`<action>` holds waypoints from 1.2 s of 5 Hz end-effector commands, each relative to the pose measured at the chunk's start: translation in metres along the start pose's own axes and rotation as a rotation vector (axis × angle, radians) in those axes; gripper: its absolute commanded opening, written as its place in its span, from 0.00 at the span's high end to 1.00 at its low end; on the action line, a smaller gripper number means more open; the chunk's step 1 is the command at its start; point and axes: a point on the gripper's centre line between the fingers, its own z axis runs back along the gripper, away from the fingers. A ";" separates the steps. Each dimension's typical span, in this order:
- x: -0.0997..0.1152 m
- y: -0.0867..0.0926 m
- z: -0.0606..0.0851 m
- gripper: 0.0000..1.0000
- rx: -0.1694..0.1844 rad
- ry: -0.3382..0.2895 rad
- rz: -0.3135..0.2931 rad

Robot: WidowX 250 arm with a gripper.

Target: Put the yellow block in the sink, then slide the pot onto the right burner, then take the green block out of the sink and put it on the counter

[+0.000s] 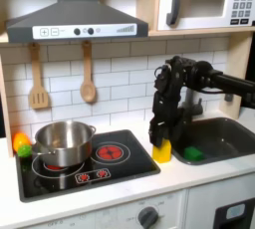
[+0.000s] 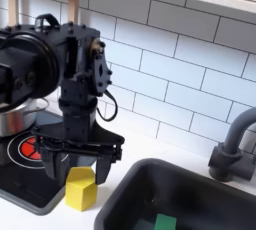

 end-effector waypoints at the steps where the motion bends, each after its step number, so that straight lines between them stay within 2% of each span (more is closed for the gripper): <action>1: 0.000 0.002 -0.002 0.00 0.009 0.001 0.008; 5: -0.003 0.003 -0.007 0.00 0.013 0.005 0.024; 6: -0.004 0.004 -0.011 0.00 0.027 0.005 0.041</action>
